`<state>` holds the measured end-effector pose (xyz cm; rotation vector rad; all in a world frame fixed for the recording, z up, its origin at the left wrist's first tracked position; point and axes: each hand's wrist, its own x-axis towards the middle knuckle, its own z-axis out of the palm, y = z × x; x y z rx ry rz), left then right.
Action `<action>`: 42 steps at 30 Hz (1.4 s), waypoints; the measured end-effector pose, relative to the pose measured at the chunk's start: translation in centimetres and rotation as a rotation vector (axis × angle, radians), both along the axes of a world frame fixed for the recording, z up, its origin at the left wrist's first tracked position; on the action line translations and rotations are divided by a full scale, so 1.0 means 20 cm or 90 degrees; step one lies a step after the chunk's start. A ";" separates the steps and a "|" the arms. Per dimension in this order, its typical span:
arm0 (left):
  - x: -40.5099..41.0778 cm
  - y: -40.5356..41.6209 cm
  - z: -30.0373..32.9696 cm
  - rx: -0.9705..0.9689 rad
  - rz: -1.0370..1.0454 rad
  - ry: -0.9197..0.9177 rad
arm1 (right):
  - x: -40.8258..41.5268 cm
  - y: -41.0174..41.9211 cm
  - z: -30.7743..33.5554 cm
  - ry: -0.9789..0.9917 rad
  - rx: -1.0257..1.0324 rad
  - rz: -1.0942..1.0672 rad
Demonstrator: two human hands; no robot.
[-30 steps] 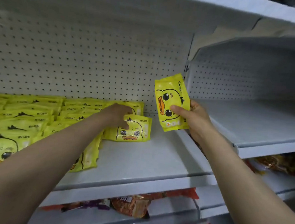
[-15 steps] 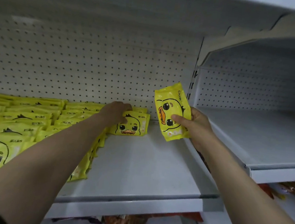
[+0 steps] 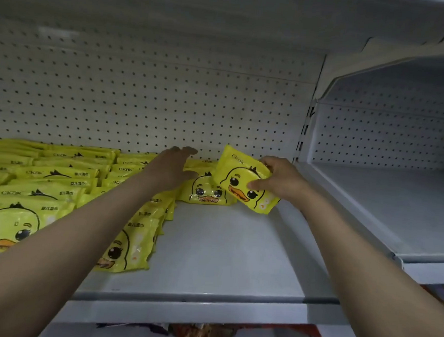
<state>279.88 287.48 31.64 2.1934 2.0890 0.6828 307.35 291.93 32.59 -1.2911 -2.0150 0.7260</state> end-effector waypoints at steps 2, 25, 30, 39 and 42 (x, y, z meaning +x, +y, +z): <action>0.00 -0.09 -0.02 -0.020 0.015 0.010 | -0.08 0.03 0.01 -0.113 0.017 0.055; 0.09 -0.22 -0.17 -0.103 0.068 0.195 | -0.43 0.10 -0.18 -0.383 0.236 0.000; 0.10 -0.23 -0.15 -0.116 0.082 0.185 | -0.44 0.05 -0.19 -0.413 0.273 -0.027; 0.06 -0.28 -0.04 -0.082 0.137 0.049 | -0.44 -0.01 -0.03 -0.388 0.246 -0.009; -0.02 -0.36 0.06 -0.026 0.164 0.016 | -0.49 -0.06 0.11 -0.371 0.233 0.052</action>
